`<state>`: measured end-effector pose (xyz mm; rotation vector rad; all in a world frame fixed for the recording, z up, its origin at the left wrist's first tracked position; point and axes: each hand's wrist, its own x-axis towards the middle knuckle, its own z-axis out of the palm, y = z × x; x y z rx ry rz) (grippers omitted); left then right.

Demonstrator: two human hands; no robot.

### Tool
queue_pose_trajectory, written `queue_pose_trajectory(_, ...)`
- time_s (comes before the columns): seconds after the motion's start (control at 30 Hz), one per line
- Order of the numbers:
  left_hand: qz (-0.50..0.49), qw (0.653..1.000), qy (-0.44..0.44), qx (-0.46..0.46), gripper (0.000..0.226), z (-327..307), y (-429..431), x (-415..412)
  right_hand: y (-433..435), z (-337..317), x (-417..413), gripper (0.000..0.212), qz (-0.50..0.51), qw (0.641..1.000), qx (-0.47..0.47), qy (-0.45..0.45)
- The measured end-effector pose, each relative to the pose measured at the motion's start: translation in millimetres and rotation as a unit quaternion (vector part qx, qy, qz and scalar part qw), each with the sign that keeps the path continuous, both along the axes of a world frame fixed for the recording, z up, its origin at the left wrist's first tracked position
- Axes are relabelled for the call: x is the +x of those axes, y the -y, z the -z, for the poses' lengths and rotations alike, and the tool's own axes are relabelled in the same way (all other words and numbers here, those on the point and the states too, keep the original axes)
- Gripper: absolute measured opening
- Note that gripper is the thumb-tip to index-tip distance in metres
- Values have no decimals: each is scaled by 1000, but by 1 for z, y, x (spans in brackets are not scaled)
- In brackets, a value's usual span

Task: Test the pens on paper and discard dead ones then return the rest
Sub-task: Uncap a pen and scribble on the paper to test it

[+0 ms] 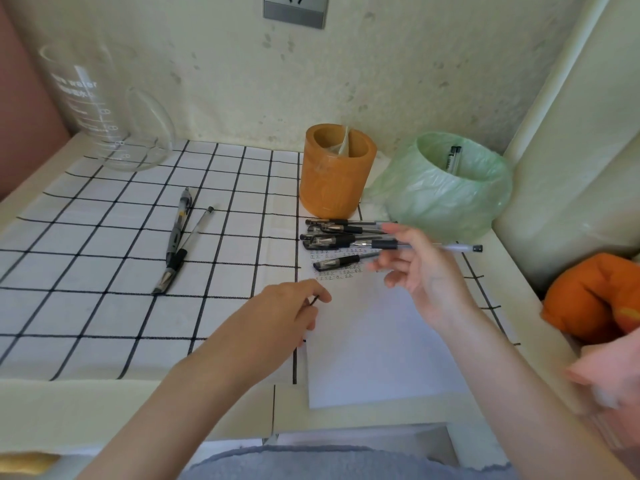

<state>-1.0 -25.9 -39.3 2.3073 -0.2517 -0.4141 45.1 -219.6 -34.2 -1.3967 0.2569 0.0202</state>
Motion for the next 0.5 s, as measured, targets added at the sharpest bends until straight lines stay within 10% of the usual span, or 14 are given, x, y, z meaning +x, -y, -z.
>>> queue_pose_trajectory(0.5, 48, 996, 18, 73, 42, 7, 0, 0, -15, 46, 7, 40, 119, 956, -235, 128)
